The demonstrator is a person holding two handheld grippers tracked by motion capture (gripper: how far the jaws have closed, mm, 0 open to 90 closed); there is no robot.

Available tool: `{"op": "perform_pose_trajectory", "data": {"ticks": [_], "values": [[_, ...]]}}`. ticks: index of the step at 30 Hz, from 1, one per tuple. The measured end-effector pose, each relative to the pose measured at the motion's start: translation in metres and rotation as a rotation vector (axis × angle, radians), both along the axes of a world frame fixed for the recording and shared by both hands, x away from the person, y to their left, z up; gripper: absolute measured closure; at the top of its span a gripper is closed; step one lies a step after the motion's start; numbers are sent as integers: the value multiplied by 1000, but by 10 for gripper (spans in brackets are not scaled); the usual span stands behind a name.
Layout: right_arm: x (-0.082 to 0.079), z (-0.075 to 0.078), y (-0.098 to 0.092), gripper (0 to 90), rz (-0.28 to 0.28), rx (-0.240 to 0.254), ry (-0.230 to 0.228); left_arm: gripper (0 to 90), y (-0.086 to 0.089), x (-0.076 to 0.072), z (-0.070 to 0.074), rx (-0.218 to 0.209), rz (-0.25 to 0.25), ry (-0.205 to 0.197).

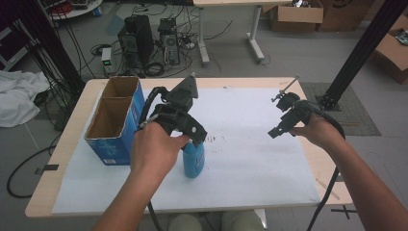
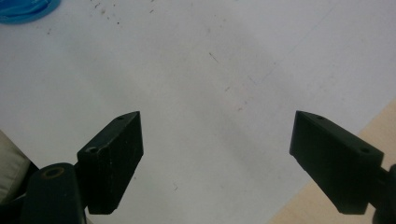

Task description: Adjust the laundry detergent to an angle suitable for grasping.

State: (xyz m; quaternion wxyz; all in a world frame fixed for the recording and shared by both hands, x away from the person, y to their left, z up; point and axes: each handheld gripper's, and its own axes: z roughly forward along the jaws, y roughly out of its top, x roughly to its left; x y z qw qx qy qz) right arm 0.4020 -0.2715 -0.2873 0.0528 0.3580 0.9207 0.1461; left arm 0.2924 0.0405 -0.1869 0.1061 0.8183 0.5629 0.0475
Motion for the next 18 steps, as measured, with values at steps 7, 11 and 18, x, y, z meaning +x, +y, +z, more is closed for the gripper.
{"op": "perform_pose_trajectory", "data": {"ticks": [7,11,18], "values": [[-1,1,0,172,-2,4,0,206,1,1,1,-3,-2,-9],[-1,0,0,172,6,4,-2,205,2,4,1,-1,-2,-8],[-1,0,1,176,8,1,2,206,6,3,2,-14,0,-16]]}}
